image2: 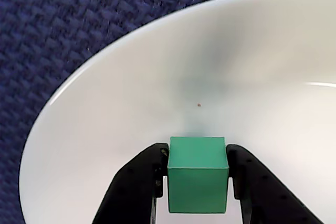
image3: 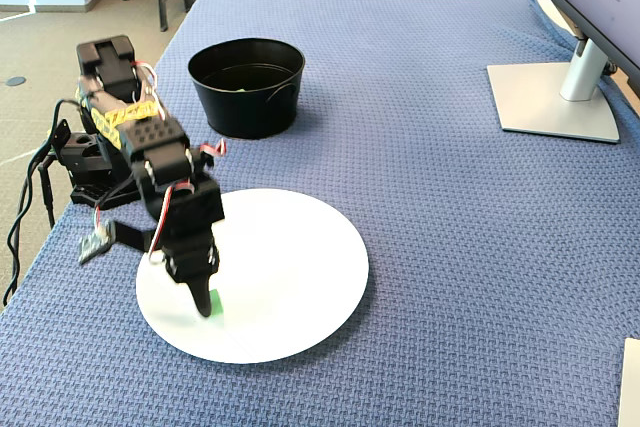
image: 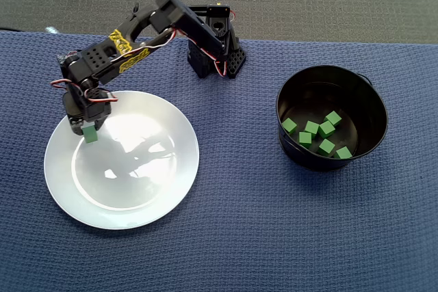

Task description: Pick up the green cubes from the white plate and place them in the black recipient

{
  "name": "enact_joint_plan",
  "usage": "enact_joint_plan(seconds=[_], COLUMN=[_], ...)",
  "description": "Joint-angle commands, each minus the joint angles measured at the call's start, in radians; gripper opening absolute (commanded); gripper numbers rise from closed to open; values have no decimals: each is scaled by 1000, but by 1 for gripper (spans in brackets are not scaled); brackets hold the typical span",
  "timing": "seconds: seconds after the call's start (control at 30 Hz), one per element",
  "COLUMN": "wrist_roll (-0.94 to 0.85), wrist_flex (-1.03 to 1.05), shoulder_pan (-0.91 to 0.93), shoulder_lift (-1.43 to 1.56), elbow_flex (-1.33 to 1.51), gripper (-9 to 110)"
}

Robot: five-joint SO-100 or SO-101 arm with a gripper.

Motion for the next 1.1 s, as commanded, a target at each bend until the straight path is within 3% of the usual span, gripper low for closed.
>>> enact_joint_plan(seconds=[0.0,0.4,0.7,1.07], wrist_roll=[6,-8,46,84], wrist_flex=[26,193,316,163], shoulder_pan=[-46,-388,-969,-1624], shoulder_lift=[190,876,1215,1232], elbow_flex=[67,511,591,635], gripper=[0,0,0,0])
